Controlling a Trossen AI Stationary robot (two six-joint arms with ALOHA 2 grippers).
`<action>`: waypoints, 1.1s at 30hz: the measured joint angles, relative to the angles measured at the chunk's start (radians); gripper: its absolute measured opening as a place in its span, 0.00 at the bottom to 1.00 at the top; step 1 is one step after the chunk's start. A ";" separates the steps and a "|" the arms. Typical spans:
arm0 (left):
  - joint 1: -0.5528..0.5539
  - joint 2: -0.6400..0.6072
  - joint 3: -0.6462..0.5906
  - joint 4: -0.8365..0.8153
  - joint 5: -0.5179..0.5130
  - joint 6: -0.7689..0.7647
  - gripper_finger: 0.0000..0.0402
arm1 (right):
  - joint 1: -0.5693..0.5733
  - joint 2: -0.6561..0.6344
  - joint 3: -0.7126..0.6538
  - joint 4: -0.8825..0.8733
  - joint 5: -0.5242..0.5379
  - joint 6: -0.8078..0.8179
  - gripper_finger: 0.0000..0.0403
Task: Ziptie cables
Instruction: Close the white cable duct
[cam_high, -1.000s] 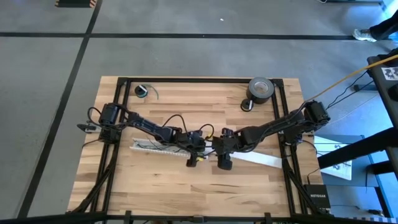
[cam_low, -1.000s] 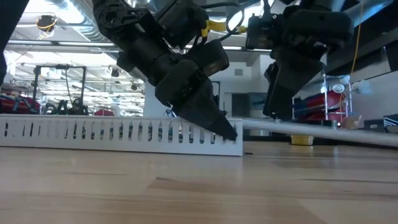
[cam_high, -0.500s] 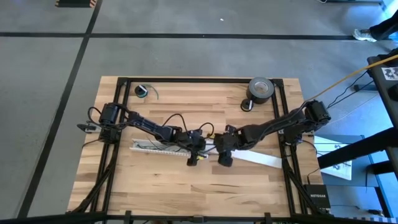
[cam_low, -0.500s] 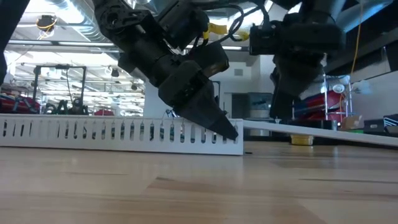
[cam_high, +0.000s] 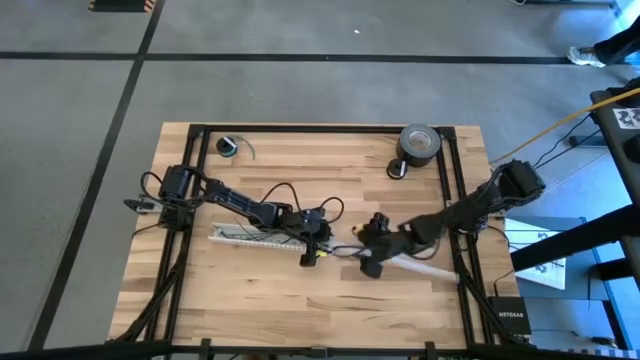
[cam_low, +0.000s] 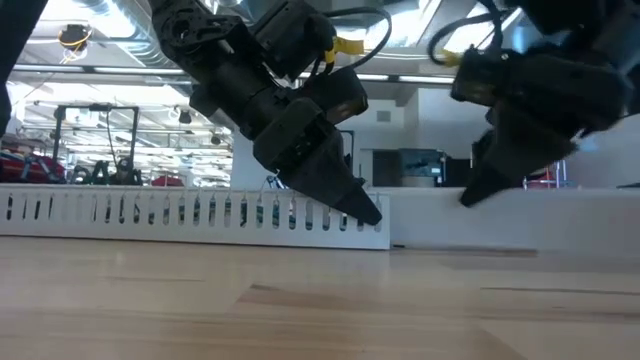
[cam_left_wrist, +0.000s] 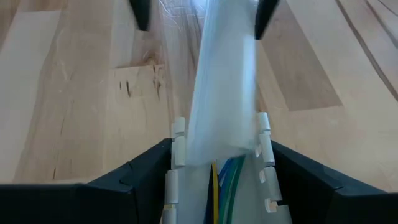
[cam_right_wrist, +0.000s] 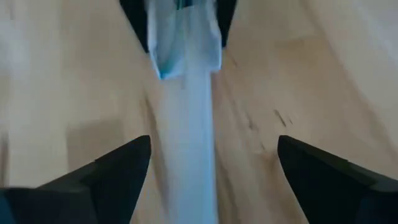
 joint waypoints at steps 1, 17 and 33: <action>0.000 0.000 0.000 0.000 -0.001 0.000 0.56 | 0.004 -0.009 -0.036 0.075 0.026 0.026 0.84; 0.001 0.000 0.000 0.004 0.000 0.001 0.56 | 0.021 -0.065 0.049 -0.021 -0.087 0.039 0.84; 0.001 0.000 0.000 0.004 -0.001 0.000 0.56 | 0.112 0.157 0.245 -0.420 0.056 0.116 0.59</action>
